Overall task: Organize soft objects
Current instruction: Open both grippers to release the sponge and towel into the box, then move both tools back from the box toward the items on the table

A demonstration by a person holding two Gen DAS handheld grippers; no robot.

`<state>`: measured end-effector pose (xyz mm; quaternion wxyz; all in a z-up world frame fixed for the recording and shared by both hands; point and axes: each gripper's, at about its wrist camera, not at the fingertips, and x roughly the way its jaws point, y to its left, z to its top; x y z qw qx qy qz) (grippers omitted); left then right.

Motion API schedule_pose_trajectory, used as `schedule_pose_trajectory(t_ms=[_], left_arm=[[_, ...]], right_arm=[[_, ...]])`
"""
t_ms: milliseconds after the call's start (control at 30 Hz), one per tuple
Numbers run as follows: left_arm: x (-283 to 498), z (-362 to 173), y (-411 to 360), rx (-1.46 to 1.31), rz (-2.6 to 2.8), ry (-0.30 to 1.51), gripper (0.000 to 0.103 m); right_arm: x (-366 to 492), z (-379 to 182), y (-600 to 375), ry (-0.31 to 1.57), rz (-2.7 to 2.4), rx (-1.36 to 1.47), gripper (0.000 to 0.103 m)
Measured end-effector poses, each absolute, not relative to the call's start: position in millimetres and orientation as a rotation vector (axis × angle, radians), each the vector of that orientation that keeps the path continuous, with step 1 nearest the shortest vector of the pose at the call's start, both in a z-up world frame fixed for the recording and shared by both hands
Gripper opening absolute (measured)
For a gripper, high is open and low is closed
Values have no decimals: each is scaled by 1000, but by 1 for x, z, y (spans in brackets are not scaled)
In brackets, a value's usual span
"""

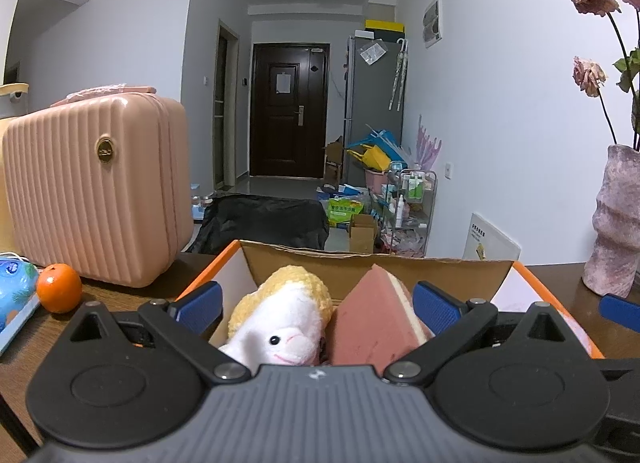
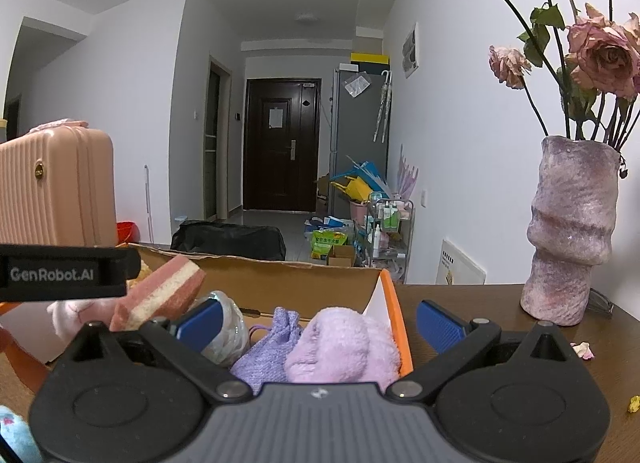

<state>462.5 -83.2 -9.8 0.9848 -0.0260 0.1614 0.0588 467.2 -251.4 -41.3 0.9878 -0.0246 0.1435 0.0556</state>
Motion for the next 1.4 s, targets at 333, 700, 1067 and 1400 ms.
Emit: schedule_pose_trajectory(t_ms=[333,700,1067,1400], left_arm=[[446,-12,-75,-53,132,331,103],[421,-16,-67,-58,138,356,103],[392,-18,-61,-60,138,371,103],[364,-23,-59,-50,129,388,103]], right_arm=[[449,-40,-253,278,108,-48,103],[422,-40,-253,272,104,-47,103],[387,-40,-253,275,87,-41,103],[359,-40,-256,283,72,-37,103]])
